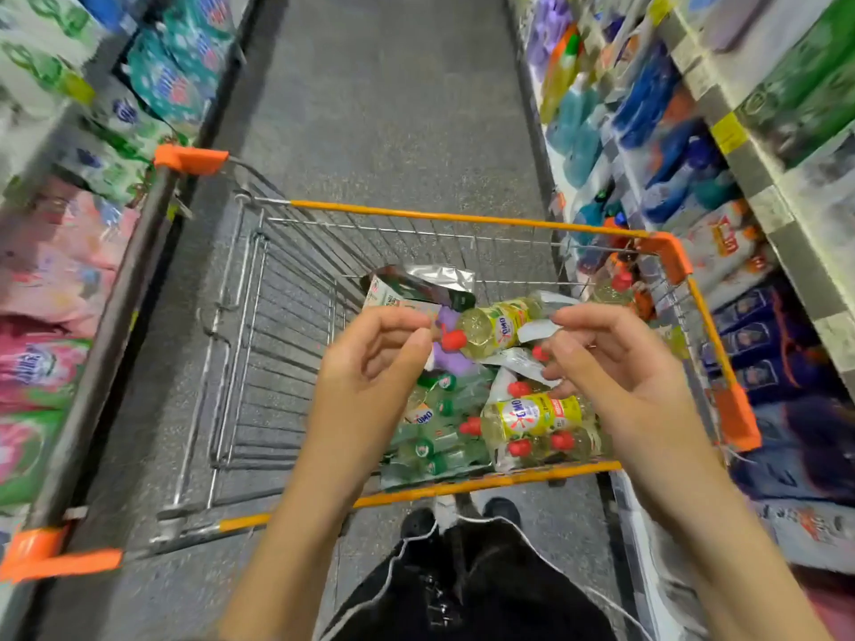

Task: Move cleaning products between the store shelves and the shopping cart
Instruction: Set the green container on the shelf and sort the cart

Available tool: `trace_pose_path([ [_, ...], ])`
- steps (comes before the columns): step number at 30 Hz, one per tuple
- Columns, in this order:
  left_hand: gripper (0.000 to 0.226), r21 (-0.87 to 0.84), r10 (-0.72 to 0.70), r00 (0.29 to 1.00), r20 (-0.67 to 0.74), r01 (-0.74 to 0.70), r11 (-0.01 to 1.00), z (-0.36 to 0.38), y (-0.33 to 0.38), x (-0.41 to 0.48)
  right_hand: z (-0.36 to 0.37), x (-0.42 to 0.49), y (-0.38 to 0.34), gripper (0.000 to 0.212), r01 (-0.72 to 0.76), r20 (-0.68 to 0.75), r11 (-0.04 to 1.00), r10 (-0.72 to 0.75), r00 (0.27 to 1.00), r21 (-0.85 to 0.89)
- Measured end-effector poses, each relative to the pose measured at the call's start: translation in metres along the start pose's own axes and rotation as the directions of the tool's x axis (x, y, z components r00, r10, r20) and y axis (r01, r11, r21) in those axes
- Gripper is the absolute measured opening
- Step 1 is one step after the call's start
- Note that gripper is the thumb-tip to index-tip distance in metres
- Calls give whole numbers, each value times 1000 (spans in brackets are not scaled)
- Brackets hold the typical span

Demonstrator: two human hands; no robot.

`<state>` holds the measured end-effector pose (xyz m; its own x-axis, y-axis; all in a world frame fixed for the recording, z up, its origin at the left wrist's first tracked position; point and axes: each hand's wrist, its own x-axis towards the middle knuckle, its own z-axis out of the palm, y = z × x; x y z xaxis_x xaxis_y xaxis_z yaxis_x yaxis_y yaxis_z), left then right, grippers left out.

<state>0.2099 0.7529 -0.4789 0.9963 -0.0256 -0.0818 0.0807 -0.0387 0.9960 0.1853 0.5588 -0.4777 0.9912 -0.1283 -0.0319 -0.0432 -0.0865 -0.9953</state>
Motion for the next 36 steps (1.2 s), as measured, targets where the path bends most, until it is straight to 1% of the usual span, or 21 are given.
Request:
trace_pose_path([
  [3, 10, 28, -57, 996, -64, 59, 998, -2, -26, 18, 14, 31, 29, 21, -158, 79, 987, 159, 984, -22],
  [5, 13, 28, -99, 989, -111, 102, 994, 1, -43, 32, 25, 52, 48, 27, -231, 101, 973, 232, 967, -28],
  [6, 16, 22, -129, 982, -141, 133, 991, 4, -55, 41, 31, 64, 62, 26, -266, 125, 963, 270, 955, -46],
  [9, 25, -3, -176, 964, -197, 179, 984, 10, -77, 57, 44, 91, 89, 22, -301, 151, 946, 317, 936, -120],
  [13, 36, -53, -273, 926, -259, 269, 962, 11, -116, 77, 69, 131, 128, 35, -383, 135, 901, 414, 900, -205],
  [15, 47, -62, -324, 905, -276, 320, 945, 8, -131, 83, 82, 150, 149, 39, -378, 113, 889, 416, 902, -258],
  [17, 55, -68, -357, 890, -282, 353, 933, 5, -141, 89, 96, 169, 170, 52, -396, 106, 870, 441, 891, -293],
  [20, 61, -77, -387, 873, -296, 382, 921, 1, -153, 97, 123, 197, 193, 73, -441, 96, 849, 484, 870, -293],
  [22, 65, -78, -402, 863, -306, 398, 914, -2, -157, 99, 138, 210, 206, 83, -418, 90, 828, 481, 872, -374],
  [25, 64, -108, -415, 852, -320, 402, 909, -6, -161, 99, 156, 219, 226, 95, -428, 81, 783, 513, 854, -452],
  [27, 63, -120, -424, 844, -330, 408, 905, -10, -161, 97, 163, 221, 234, 94, -458, 46, 766, 532, 845, -450],
  [29, 61, -113, -431, 839, -332, 418, 901, -13, -159, 95, 166, 222, 237, 86, -463, 17, 756, 530, 848, -463],
  [31, 52, -89, -424, 843, -331, 419, 903, -15, -158, 93, 165, 222, 238, 84, -480, -1, 756, 535, 845, -446],
  [34, 40, -51, -424, 840, -338, 434, 900, -17, -159, 91, 162, 213, 227, 98, -492, -32, 769, 526, 850, -408],
  [36, 36, -64, -444, 828, -343, 451, 890, -17, -159, 90, 154, 203, 218, 96, -498, -43, 784, 521, 852, -370],
])
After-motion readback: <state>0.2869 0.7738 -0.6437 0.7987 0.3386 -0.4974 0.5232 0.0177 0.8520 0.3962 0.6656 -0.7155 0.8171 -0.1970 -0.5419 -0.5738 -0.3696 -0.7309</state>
